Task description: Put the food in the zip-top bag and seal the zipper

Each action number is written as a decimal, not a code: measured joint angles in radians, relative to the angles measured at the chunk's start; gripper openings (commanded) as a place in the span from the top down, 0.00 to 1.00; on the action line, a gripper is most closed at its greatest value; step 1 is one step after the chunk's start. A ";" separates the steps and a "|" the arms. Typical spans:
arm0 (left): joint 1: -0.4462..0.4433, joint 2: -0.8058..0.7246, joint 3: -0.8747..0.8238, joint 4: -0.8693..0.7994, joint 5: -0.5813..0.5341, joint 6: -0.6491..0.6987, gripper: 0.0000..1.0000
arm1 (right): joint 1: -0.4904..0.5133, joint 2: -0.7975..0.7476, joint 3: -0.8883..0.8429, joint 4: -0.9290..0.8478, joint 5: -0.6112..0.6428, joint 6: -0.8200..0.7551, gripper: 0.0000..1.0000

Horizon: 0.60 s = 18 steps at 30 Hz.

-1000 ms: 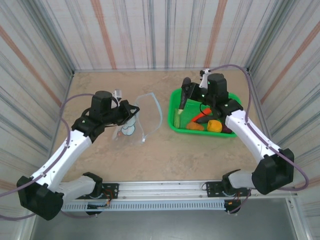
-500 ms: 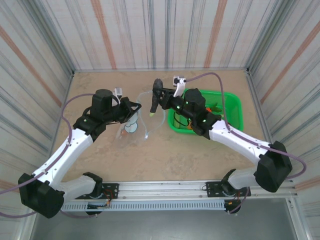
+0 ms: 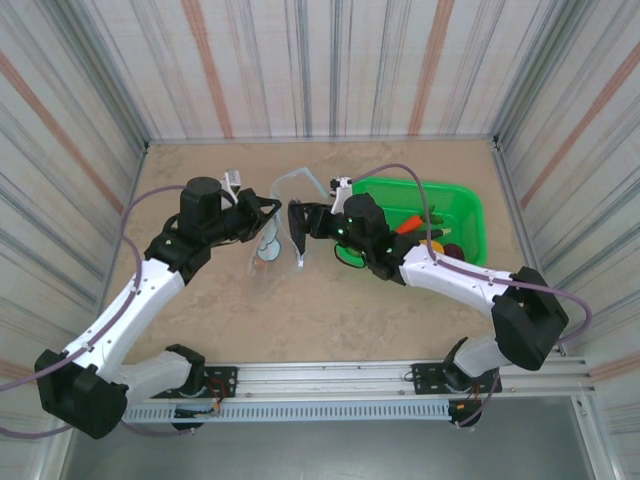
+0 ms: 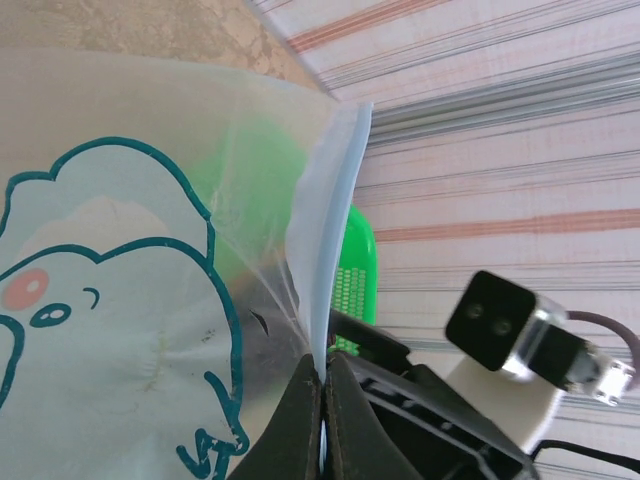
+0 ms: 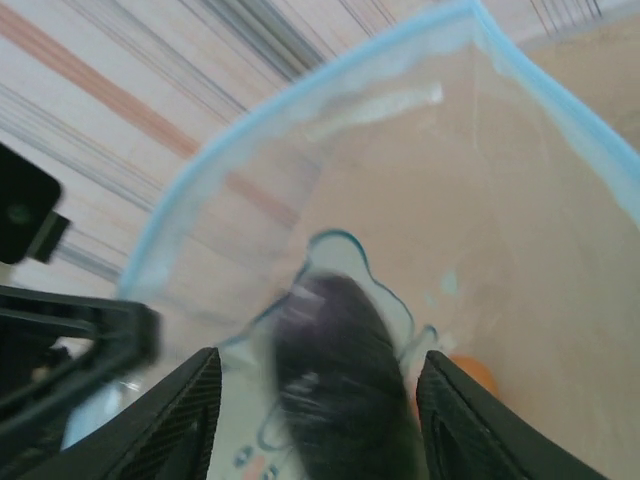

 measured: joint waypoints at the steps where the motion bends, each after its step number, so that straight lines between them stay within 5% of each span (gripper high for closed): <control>1: 0.000 0.000 0.000 0.002 0.000 -0.003 1.00 | 0.000 0.000 0.002 -0.020 0.000 0.001 0.41; 18: 0.003 -0.024 -0.023 -0.019 -0.011 0.007 1.00 | -0.101 -0.040 0.185 -0.361 -0.066 -0.058 0.47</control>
